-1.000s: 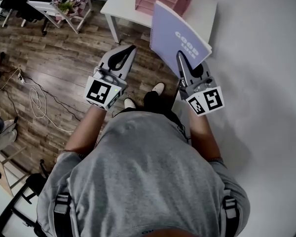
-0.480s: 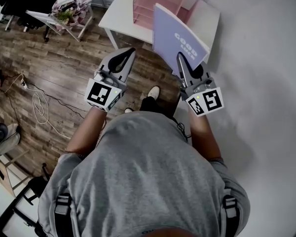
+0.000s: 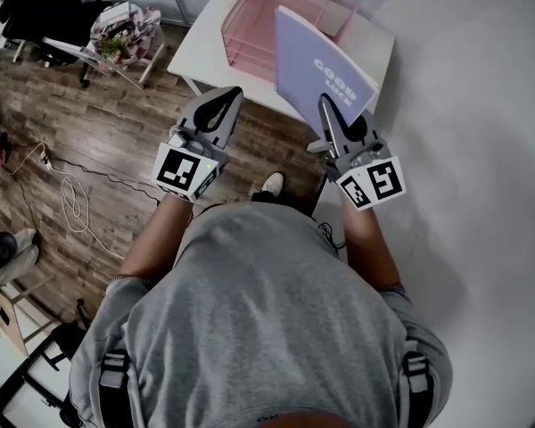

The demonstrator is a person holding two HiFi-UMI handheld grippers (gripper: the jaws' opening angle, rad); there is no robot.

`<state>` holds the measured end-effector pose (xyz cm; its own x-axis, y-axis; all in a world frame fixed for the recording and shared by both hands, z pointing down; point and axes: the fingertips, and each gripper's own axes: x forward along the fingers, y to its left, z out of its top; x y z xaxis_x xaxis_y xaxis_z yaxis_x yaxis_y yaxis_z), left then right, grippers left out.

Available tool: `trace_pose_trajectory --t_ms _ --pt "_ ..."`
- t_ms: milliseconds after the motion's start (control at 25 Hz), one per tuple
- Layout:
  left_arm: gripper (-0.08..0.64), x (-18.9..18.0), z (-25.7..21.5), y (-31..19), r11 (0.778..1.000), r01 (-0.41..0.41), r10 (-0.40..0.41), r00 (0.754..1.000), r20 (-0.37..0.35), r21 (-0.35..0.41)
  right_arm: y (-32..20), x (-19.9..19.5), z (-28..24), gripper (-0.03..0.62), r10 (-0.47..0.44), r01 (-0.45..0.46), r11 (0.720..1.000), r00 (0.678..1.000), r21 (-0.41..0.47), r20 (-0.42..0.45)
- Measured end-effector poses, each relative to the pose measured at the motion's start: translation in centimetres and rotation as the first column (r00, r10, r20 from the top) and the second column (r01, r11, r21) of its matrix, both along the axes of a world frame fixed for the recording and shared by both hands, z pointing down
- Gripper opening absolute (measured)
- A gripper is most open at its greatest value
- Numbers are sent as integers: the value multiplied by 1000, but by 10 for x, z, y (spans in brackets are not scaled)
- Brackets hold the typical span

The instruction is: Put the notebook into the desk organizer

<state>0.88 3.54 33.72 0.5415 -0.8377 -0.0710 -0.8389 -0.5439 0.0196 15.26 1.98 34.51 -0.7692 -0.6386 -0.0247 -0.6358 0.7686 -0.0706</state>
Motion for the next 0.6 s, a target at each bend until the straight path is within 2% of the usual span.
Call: trace_pose_trajectory --t_ms 360,600 --pt "18 5 -6 -46 998 58 -58 998 34 9 -40 12 -12 37 -46 46 999 999 -2 27" --pt "19 -2 8 -72 999 42 -42 999 28 -3 -69 1 -3 38 -44 44 999 999 -8 25"
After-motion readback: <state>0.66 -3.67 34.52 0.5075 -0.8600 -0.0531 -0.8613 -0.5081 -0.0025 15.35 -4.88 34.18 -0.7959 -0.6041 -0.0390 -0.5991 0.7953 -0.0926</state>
